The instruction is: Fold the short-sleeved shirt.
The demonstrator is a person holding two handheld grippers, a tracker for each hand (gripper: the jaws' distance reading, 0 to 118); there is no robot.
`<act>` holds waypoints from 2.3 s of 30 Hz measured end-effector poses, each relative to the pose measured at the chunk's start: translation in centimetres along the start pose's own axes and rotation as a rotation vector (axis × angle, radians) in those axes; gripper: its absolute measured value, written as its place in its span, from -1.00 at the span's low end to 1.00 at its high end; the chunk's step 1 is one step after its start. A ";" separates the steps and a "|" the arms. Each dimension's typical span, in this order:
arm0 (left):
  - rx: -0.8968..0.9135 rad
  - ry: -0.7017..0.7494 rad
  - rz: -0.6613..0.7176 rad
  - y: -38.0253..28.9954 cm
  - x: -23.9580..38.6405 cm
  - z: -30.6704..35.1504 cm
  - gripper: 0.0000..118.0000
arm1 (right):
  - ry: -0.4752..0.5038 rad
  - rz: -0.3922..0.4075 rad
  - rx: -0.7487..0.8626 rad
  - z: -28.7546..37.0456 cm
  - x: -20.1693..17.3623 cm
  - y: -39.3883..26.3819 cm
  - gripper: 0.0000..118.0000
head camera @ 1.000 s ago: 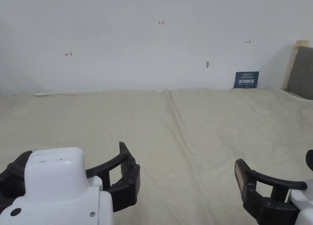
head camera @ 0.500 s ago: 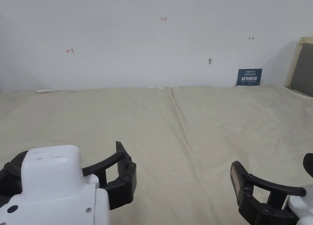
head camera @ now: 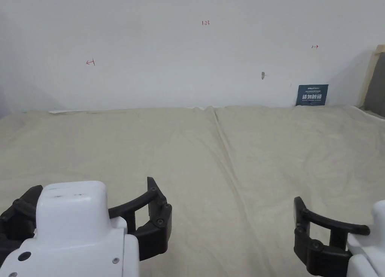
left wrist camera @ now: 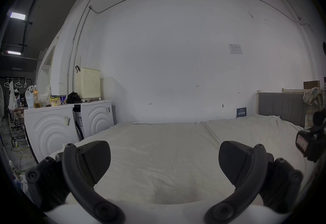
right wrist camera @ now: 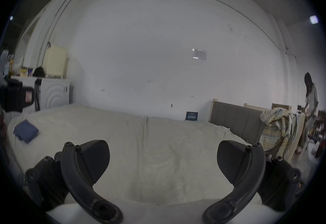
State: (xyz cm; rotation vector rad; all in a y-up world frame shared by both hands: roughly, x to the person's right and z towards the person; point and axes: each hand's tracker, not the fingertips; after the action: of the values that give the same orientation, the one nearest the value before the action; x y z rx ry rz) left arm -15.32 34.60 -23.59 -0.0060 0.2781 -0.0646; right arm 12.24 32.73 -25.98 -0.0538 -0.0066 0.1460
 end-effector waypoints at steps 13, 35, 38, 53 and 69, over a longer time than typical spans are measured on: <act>-0.027 0.000 -0.010 -0.3 0.0 -0.4 1.00 | 0.094 -0.047 -0.067 0.8 -2.1 0.9 1.00; -0.067 -0.004 -0.023 -0.6 0.2 -0.6 1.00 | 0.047 -0.093 -0.132 1.4 -2.1 3.5 1.00; -0.075 -0.010 -0.020 -0.7 0.2 -0.7 1.00 | 0.028 -0.105 -0.053 1.1 -1.8 2.8 1.00; -0.101 -0.011 0.006 -0.8 0.1 -1.0 1.00 | 0.029 -0.122 -0.206 0.6 -1.2 2.8 1.00; -0.105 -0.025 -0.007 -0.7 0.4 -0.7 1.00 | 0.049 -0.128 -0.224 0.3 -1.0 2.9 1.00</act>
State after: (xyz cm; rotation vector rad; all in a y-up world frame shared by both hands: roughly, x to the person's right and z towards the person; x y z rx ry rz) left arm -15.16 33.92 -24.35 -0.1117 0.2561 -0.0567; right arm 10.86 35.47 -25.80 -0.2799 0.0221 0.0149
